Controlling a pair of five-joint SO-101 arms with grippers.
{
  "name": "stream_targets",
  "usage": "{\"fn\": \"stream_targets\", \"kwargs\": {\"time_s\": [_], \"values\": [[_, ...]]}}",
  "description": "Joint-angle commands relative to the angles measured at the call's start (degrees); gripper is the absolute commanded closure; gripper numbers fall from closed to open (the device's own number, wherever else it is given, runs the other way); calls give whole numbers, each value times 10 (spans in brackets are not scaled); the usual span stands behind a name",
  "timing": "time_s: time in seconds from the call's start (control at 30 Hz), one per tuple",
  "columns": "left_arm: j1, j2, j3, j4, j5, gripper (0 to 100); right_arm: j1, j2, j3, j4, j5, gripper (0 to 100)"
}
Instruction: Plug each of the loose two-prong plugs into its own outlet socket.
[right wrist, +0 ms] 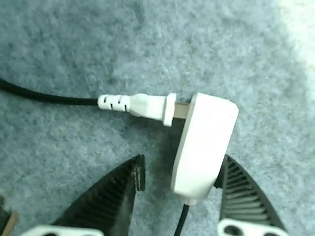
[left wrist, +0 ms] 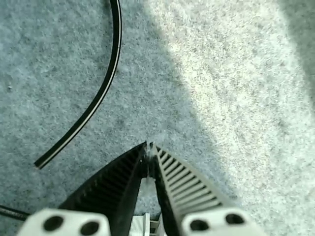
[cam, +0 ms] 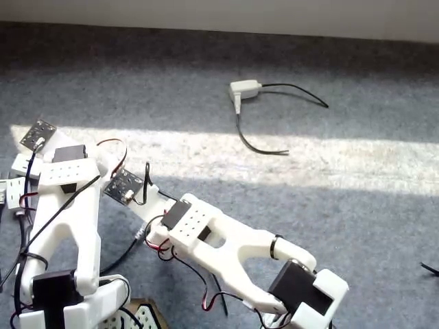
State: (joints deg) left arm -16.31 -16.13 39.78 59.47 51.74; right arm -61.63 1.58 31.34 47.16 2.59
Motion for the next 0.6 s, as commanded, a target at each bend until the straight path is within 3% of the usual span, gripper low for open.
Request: {"fn": "stream_targets", "kwargs": {"time_s": [0.0, 0.43, 0.57], "values": [[-2, -23, -3, -6, -2, 970, 2, -2, -22, -11, 4, 767], [-2, -21, -2, -6, -8, 966, -10, -7, -22, -9, -13, 765], [0, -23, -7, -6, -62, 966, 0, -3, -21, -9, -14, 765]]}}
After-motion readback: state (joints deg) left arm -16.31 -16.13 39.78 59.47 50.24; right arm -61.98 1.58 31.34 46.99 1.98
